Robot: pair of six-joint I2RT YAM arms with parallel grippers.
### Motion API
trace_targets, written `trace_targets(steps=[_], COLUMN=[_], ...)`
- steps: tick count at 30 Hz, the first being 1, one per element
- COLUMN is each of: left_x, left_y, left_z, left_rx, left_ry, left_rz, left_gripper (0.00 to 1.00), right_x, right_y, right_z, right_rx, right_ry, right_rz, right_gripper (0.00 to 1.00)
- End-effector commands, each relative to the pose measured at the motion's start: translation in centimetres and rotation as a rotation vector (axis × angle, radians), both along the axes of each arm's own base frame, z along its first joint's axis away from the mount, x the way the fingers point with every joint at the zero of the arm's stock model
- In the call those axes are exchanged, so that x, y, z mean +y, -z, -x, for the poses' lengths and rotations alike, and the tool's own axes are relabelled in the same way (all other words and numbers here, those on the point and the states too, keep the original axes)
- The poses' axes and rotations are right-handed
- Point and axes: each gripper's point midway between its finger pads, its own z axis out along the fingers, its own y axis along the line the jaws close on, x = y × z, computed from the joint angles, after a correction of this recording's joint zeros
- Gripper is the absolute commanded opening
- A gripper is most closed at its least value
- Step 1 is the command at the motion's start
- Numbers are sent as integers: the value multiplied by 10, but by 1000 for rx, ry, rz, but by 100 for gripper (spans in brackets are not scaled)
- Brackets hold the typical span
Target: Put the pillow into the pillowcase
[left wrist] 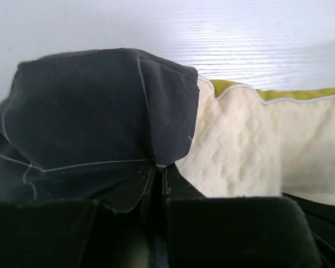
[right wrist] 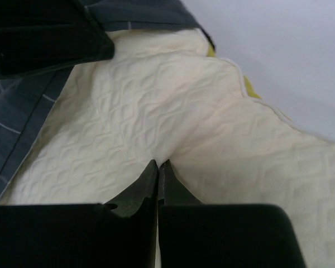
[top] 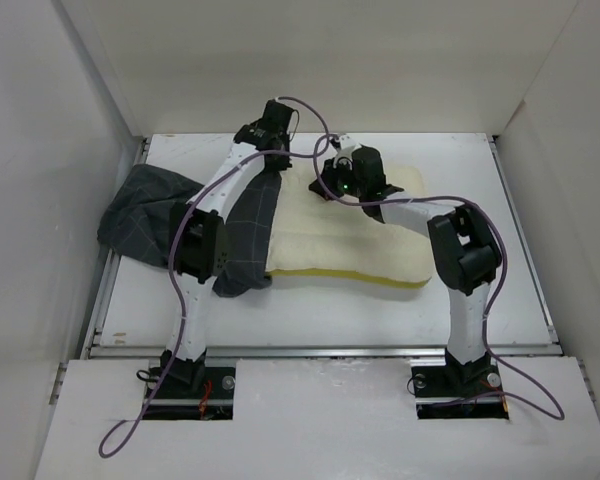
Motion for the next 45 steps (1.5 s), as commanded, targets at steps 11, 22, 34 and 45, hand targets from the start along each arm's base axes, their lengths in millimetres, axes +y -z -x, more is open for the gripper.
trace_targets(steps=[11, 22, 34, 45], left_x=[-112, -68, 57, 55], left_y=[-13, -46, -12, 76], left_z=[92, 119, 284, 345], left_rx=[43, -17, -20, 170], left_ry=[314, 127, -275, -388], left_rz=[179, 130, 329, 311], left_gripper=[10, 100, 100, 99], right_x=[29, -13, -1, 48], right_y=[-126, -99, -63, 30], right_z=[47, 47, 175, 230], right_rx=[-225, -149, -327, -210], right_ry=[-127, -8, -116, -408], right_rz=[-489, -323, 307, 494], right_gripper=[0, 37, 100, 100])
